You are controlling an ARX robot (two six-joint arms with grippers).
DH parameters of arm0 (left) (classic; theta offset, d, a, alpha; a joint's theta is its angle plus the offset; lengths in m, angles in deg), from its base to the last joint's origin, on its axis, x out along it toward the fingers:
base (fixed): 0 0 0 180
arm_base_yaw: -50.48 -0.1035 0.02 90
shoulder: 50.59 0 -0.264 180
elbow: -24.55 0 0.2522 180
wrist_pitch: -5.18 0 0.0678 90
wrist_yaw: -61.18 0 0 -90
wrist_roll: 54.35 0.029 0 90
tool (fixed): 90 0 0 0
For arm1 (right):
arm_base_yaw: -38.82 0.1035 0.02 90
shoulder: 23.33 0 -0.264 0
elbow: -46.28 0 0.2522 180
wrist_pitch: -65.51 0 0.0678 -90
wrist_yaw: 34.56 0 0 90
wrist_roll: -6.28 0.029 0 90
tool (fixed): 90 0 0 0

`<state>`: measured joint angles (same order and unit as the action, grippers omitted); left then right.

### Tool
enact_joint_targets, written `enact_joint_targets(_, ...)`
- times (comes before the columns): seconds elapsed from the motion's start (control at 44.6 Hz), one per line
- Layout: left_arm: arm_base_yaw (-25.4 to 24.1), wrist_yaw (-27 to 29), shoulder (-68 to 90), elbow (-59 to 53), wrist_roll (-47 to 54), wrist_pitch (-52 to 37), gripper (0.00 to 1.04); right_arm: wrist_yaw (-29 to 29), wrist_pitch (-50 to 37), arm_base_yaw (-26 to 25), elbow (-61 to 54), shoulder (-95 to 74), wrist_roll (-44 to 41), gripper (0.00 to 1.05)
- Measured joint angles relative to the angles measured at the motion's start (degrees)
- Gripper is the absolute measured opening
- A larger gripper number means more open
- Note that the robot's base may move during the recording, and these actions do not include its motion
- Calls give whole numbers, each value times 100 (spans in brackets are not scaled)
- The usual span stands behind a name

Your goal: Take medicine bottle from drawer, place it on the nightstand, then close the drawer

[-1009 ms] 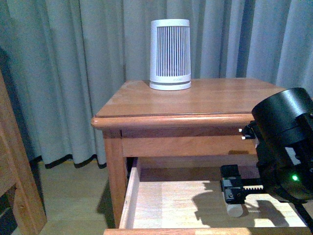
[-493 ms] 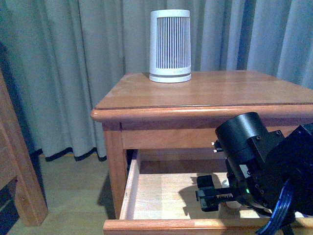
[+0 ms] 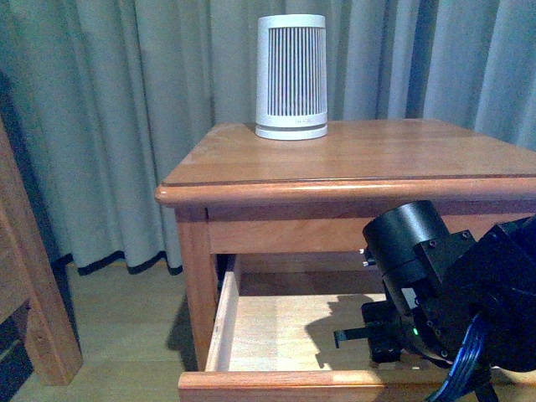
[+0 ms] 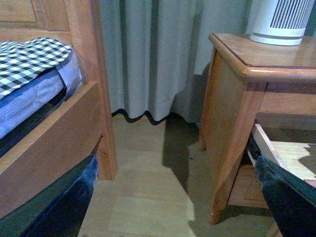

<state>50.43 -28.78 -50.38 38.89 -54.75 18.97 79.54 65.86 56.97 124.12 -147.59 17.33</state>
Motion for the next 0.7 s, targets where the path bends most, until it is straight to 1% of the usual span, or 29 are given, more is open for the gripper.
enact_joint_targets(0.022,0,-2,0,0,0,0,98,4,0,0,0,0,4,32)
enact_joint_targets(0.09,0,0,0,0,0,0,98,4,2,-4,0,2,20,29)
enact_joint_targets(0.291,0,0,0,0,0,0,98,22,-61,-4,-166,170,13,28)
enact_joint_targets(0.381,0,0,0,0,0,0,98,177,-208,2,-367,369,-31,28)
enact_joint_targets(0.471,0,0,0,0,0,0,98,286,-238,46,-660,754,-31,28)
enact_joint_targets(0.583,0,-2,0,0,0,0,98,667,-271,238,-1368,1738,-17,27)
enact_joint_targets(0.695,0,-2,0,0,0,0,98,780,-111,407,-1832,2492,31,27)
